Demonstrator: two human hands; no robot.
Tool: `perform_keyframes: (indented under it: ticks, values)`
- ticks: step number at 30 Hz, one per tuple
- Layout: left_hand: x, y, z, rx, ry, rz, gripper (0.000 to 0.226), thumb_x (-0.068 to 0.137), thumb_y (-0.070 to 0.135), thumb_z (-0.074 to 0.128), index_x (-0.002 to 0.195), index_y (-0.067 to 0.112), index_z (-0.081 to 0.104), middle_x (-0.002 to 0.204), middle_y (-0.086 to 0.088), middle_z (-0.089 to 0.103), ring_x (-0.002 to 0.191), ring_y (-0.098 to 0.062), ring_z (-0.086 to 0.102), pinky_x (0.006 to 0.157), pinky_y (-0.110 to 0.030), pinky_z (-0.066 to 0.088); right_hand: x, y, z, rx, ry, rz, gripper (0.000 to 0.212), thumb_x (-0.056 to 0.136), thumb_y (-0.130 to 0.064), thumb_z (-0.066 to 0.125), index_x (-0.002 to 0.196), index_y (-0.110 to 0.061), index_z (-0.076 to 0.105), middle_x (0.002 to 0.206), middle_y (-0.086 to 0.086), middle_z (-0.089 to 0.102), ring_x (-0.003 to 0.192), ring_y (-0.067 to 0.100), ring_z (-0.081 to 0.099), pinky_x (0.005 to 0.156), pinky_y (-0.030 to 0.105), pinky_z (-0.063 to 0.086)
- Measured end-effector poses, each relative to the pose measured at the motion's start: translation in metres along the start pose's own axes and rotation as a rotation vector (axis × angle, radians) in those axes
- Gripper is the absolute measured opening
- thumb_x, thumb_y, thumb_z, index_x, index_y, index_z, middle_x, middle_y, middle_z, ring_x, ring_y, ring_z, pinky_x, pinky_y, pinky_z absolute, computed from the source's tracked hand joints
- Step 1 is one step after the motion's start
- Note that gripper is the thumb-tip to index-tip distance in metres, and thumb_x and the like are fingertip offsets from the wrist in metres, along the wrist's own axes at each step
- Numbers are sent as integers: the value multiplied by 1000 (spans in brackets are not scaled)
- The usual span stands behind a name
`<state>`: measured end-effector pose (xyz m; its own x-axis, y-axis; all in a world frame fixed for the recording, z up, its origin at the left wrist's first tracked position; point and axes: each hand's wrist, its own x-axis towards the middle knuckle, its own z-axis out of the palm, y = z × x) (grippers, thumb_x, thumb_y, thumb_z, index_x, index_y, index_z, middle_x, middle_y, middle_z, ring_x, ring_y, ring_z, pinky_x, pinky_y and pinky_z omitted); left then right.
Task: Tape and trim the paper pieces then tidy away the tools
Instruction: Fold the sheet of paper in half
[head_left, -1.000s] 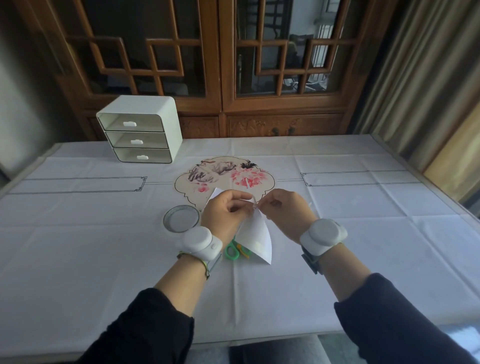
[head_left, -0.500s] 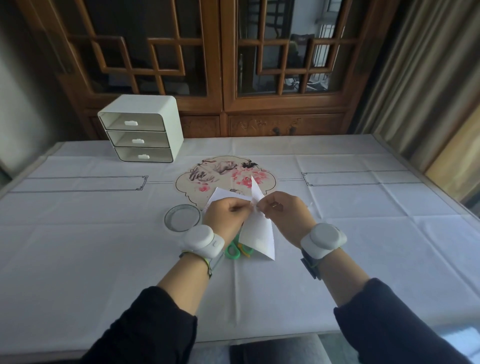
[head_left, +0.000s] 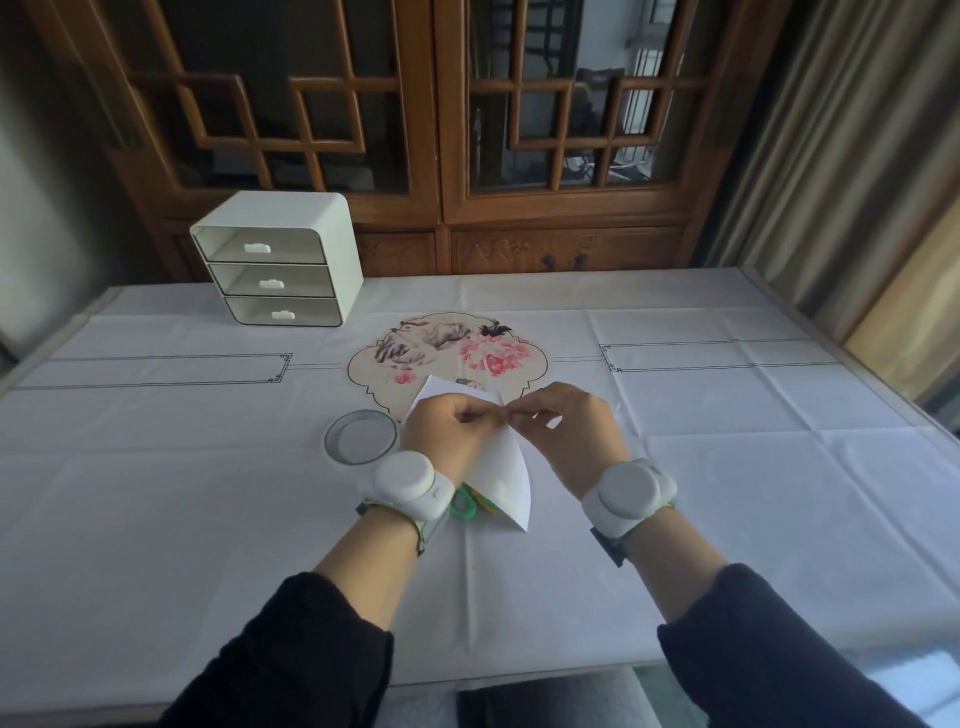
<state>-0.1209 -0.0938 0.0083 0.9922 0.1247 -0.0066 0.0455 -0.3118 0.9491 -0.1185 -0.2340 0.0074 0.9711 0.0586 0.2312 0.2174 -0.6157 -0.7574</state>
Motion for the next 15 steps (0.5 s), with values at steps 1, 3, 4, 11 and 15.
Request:
perform_keyframes:
  ticks: [1, 3, 4, 11, 15]
  values:
    - [0, 0, 0, -14, -8, -1, 5, 78, 24, 71, 73, 26, 71, 73, 8, 69, 69, -6, 62, 62, -8, 46, 0, 0, 0, 7, 3, 6, 11, 84, -16, 68, 89, -21, 76, 82, -9, 62, 70, 0, 54, 62, 1, 38]
    - [-1, 1, 0, -29, -20, -3, 4, 79, 23, 70, 77, 24, 72, 74, 8, 69, 70, -5, 61, 59, -3, 43, 1, 1, -1, 19, 10, 20, 11, 83, -16, 68, 88, -21, 76, 83, -8, 63, 71, 4, 55, 62, 1, 38]
    - [-1, 2, -1, -26, -26, -2, 4, 79, 23, 70, 77, 24, 73, 75, 7, 69, 70, -5, 61, 59, -3, 43, 1, 1, -1, 20, 15, 26, 11, 83, -16, 68, 87, -22, 76, 83, -9, 63, 71, 6, 56, 62, 2, 39]
    - [-1, 5, -2, -25, -19, 7, 9, 78, 21, 69, 72, 26, 72, 72, 8, 69, 67, -4, 60, 58, -3, 43, 0, -1, -2, 14, 9, 2, 11, 83, -15, 69, 88, -20, 76, 83, -8, 63, 69, 1, 55, 63, 1, 38]
    - [-2, 5, 0, -20, -12, 12, 9, 79, 21, 68, 72, 26, 71, 70, 10, 67, 66, -4, 60, 54, -1, 41, 0, -3, -4, -10, 7, -14, 12, 83, -14, 68, 88, -21, 76, 83, -7, 63, 69, -1, 54, 63, 1, 38]
